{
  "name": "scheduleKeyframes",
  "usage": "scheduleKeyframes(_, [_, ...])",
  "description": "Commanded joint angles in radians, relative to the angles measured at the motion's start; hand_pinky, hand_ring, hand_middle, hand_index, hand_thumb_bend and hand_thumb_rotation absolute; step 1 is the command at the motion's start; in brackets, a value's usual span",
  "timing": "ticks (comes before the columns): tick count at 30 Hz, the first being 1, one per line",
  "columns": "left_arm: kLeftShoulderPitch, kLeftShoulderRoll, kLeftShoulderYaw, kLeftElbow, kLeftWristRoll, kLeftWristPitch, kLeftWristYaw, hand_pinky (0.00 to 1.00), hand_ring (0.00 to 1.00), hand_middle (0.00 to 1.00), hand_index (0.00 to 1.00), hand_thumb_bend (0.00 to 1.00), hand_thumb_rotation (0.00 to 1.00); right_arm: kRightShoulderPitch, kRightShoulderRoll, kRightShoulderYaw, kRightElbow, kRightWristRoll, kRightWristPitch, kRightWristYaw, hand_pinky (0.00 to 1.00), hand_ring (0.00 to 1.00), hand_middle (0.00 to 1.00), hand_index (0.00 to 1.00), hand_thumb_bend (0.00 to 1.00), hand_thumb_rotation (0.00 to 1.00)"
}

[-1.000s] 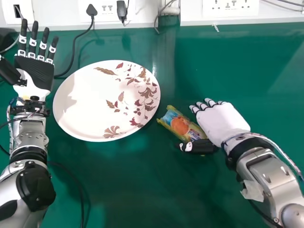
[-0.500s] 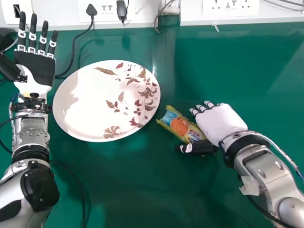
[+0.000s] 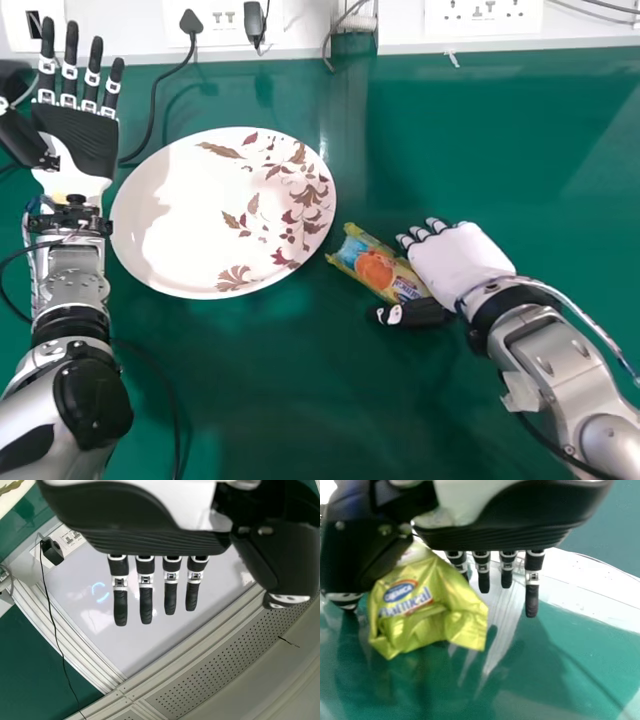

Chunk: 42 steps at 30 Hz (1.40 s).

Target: Pick up biscuit and place it in the plate

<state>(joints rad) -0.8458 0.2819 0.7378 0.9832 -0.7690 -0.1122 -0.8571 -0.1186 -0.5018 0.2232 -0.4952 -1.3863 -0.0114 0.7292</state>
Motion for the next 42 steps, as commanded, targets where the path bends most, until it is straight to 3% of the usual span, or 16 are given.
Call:
scheduleKeyframes(1, [0.013,-0.006,-0.006,-0.016,-0.008,-0.004,0.004,0.61,0.76,0.87,0.90,0.60,0.89,0.013,-0.003,0.023,0.022,0.005,-0.008,0.006,0.64,0.94,1.00,1.00,0.95,0.53])
scheduleKeyframes(5, [0.013,-0.006,0.001,-0.019,-0.025,0.027,-0.003,0.62,0.77,0.87,0.90,0.58,0.88,0.007,-0.012,0.033,0.028,-0.005,-0.012,0.015,0.62,0.92,1.00,1.00,0.93,0.47])
scheduleKeyframes(8, [0.014,-0.011,0.009,-0.028,-0.039,0.037,0.012,0.61,0.77,0.86,0.90,0.58,0.88,0.006,-0.015,0.036,0.034,-0.004,-0.010,0.007,0.59,0.85,0.98,1.00,0.90,0.42])
scheduleKeyframes(10, [0.016,-0.015,0.014,-0.033,-0.049,0.027,0.023,0.62,0.77,0.86,0.90,0.58,0.90,0.005,-0.015,0.037,0.036,0.001,-0.007,0.007,0.51,0.74,0.87,0.94,0.87,0.35])
scheduleKeyframes(13, [0.017,-0.006,0.013,-0.023,-0.056,0.036,0.005,0.62,0.77,0.87,0.91,0.57,0.91,0.005,-0.019,0.036,0.040,0.010,-0.008,0.002,0.45,0.65,0.78,0.86,0.83,0.29])
scheduleKeyframes(16, [0.018,0.004,0.013,-0.012,-0.061,0.058,-0.010,0.61,0.76,0.86,0.90,0.57,0.90,0.004,-0.024,0.035,0.036,0.017,-0.011,0.000,0.42,0.60,0.71,0.80,0.82,0.16])
scheduleKeyframes(19, [0.019,0.006,0.006,-0.002,-0.052,0.032,-0.024,0.61,0.75,0.86,0.90,0.57,0.90,0.002,-0.025,0.034,0.035,0.021,-0.009,0.004,0.41,0.58,0.67,0.75,0.78,0.10])
scheduleKeyframes(23, [0.013,0.014,0.009,0.008,-0.061,0.054,-0.017,0.61,0.76,0.87,0.91,0.57,0.89,-0.004,-0.022,0.030,0.032,0.038,-0.003,0.016,0.37,0.51,0.59,0.67,0.74,0.01])
scheduleKeyframes(24, [0.012,0.017,0.010,0.011,-0.063,0.057,-0.017,0.61,0.76,0.87,0.91,0.57,0.89,-0.004,-0.021,0.029,0.033,0.042,0.000,0.013,0.36,0.50,0.57,0.66,0.74,0.01])
scheduleKeyframes(26, [0.010,0.021,0.011,0.016,-0.065,0.061,-0.028,0.61,0.76,0.87,0.90,0.59,0.88,-0.004,-0.024,0.027,0.035,0.045,0.001,0.007,0.33,0.46,0.47,0.57,0.56,0.00])
scheduleKeyframes(27, [0.009,0.021,0.010,0.017,-0.063,0.058,-0.032,0.61,0.76,0.87,0.90,0.60,0.88,-0.004,-0.024,0.027,0.035,0.047,0.004,0.006,0.32,0.45,0.46,0.56,0.54,0.00])
scheduleKeyframes(31, [0.008,0.026,0.010,0.023,-0.062,0.057,-0.039,0.62,0.76,0.87,0.90,0.61,0.89,-0.005,-0.022,0.025,0.028,0.053,0.016,0.015,0.30,0.42,0.45,0.54,0.51,0.00])
scheduleKeyframes(38, [0.005,0.027,0.014,0.024,-0.069,0.064,-0.048,0.63,0.75,0.87,0.88,0.63,0.80,-0.008,-0.024,0.024,0.021,0.053,0.022,0.018,0.28,0.39,0.48,0.50,0.51,0.00])
scheduleKeyframes(42, [0.003,0.025,0.016,0.020,-0.070,0.066,-0.026,0.63,0.75,0.87,0.87,0.64,0.76,-0.009,-0.021,0.023,0.020,0.057,0.028,0.012,0.25,0.35,0.45,0.52,0.51,0.00])
